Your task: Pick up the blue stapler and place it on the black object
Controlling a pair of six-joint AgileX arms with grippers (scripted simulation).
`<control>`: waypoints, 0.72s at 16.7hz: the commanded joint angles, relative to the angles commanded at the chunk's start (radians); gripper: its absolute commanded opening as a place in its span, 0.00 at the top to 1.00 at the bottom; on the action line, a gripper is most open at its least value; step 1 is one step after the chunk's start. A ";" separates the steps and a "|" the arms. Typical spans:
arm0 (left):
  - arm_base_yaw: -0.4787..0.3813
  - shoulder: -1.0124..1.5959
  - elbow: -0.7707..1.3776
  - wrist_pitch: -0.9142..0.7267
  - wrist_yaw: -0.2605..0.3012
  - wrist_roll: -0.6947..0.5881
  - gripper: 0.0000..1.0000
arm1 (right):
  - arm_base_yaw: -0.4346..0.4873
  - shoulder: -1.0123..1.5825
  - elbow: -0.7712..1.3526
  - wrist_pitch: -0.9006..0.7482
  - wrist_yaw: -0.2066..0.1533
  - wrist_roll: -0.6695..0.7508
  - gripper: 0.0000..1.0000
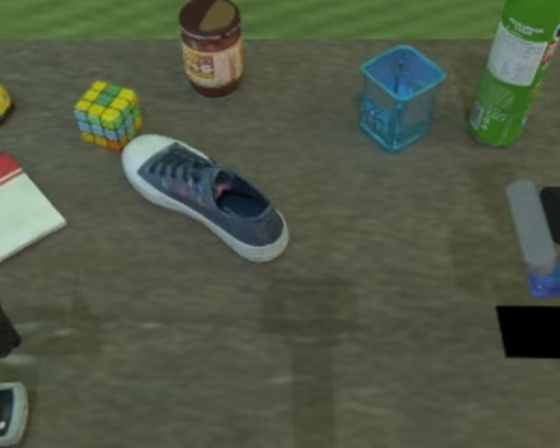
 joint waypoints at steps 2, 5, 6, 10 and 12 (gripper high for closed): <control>0.000 0.000 0.000 0.000 0.000 0.000 0.00 | 0.000 0.034 -0.061 0.098 0.001 -0.001 1.00; 0.000 0.000 0.000 0.000 0.000 0.000 0.00 | 0.004 0.082 -0.146 0.236 0.001 -0.008 1.00; 0.000 0.000 0.000 0.000 0.000 0.000 0.00 | 0.005 0.094 -0.166 0.264 0.001 -0.009 1.00; 0.000 0.000 0.000 0.000 0.000 0.000 0.00 | 0.004 0.105 -0.184 0.289 0.000 -0.010 1.00; 0.000 0.000 0.000 0.000 0.000 0.000 0.00 | 0.004 0.105 -0.184 0.289 0.000 -0.010 0.92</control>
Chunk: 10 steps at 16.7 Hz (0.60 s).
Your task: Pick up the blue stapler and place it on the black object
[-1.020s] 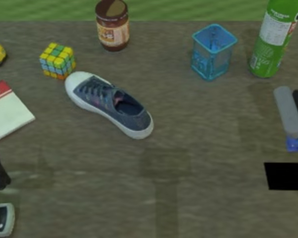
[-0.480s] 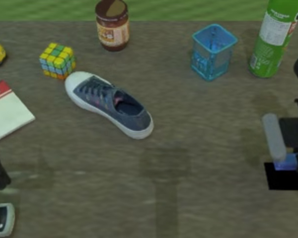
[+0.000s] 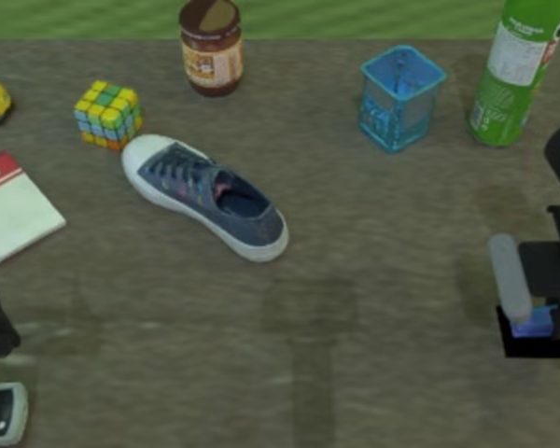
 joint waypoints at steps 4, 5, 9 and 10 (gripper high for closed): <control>0.000 0.000 0.000 0.000 0.000 0.000 0.00 | 0.000 0.000 0.000 0.000 0.000 0.000 0.62; 0.000 0.000 0.000 0.000 0.000 0.000 0.00 | 0.000 0.000 0.000 0.000 0.000 0.000 0.55; 0.000 0.000 0.000 0.000 0.000 0.000 0.00 | 0.000 0.000 0.000 0.000 0.000 0.000 0.25; 0.000 0.000 0.000 0.000 0.000 0.000 0.00 | 0.000 0.000 0.000 0.000 0.000 0.000 0.17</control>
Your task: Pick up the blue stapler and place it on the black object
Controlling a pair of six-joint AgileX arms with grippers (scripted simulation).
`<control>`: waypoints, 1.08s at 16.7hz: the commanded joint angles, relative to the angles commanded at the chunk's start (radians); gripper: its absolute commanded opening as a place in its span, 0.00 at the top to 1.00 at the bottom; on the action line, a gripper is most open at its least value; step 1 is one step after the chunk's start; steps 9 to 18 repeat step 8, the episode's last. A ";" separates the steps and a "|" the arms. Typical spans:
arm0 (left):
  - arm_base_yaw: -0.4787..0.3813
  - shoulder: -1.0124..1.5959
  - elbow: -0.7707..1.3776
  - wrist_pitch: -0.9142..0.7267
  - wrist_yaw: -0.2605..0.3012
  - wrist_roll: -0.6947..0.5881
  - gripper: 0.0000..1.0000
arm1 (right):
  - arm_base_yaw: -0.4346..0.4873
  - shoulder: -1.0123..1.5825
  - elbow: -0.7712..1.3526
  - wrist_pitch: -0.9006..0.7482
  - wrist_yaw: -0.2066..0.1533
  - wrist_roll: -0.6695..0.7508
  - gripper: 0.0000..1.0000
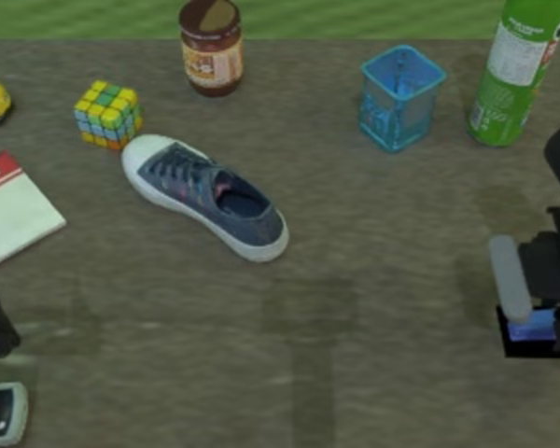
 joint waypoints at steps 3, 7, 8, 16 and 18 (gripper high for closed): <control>0.000 0.000 0.000 0.000 0.000 0.000 0.00 | 0.000 0.000 0.000 0.000 0.000 0.000 0.00; 0.000 0.000 0.000 0.000 0.000 0.000 0.00 | 0.000 0.000 0.000 0.000 0.000 0.000 0.00; 0.000 0.000 0.000 0.000 0.000 0.000 0.00 | 0.000 0.000 0.000 0.000 0.000 0.000 0.00; 0.000 0.000 0.000 0.000 0.000 0.000 0.00 | 0.000 0.000 0.000 0.000 0.000 0.000 0.00; 0.000 0.000 0.000 0.000 0.000 0.000 0.00 | 0.000 0.000 0.000 0.000 0.000 0.000 0.00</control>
